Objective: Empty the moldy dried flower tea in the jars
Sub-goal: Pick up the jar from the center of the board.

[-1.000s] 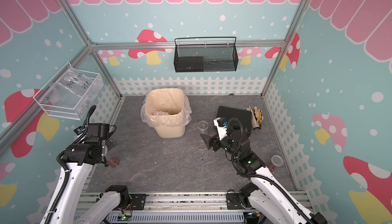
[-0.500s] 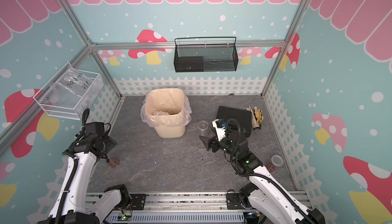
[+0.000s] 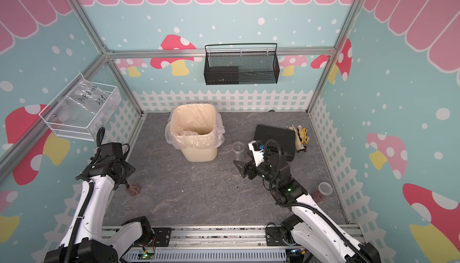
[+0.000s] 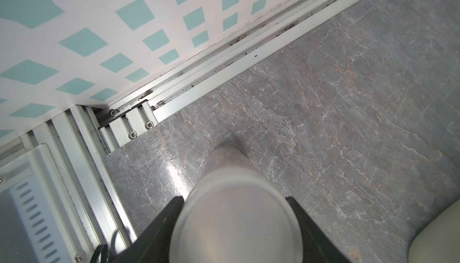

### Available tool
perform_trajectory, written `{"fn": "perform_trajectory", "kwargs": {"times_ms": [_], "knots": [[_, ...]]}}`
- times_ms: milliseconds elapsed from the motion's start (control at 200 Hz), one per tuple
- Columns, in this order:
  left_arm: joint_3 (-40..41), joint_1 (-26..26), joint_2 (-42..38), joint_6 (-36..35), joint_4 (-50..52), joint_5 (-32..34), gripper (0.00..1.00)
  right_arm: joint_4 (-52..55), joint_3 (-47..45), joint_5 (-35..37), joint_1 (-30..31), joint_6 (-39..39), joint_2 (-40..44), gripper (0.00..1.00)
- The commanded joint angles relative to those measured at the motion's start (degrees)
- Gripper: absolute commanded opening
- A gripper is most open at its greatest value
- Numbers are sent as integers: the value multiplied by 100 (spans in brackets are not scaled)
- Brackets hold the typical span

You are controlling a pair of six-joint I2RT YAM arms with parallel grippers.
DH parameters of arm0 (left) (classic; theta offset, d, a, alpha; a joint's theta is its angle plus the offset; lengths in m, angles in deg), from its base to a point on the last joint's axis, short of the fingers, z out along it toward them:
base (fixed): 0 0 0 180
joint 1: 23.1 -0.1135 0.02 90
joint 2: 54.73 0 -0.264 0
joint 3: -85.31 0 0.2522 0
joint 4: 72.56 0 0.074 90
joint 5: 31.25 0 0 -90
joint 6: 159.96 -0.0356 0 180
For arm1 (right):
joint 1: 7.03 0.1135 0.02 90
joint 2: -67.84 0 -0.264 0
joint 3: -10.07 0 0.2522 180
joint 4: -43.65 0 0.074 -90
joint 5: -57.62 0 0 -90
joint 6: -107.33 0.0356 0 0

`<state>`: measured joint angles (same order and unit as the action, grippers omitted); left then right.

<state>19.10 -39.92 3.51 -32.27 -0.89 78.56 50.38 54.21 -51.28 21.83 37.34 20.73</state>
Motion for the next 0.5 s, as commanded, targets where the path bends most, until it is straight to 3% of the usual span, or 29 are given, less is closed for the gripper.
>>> {"fn": "perform_trajectory", "kwargs": {"times_ms": [0,195,495], "knots": [[82,-41,-119,6,-109,-43,60,-137,-54,-114,-4,80,-32,84],[122,-46,-298,-101,-109,-118,44,-109,-77,-154,-3,185,-16,84],[-268,-25,-652,-808,-5,-1253,17,279,76,-57,-4,-72,329,84]]}}
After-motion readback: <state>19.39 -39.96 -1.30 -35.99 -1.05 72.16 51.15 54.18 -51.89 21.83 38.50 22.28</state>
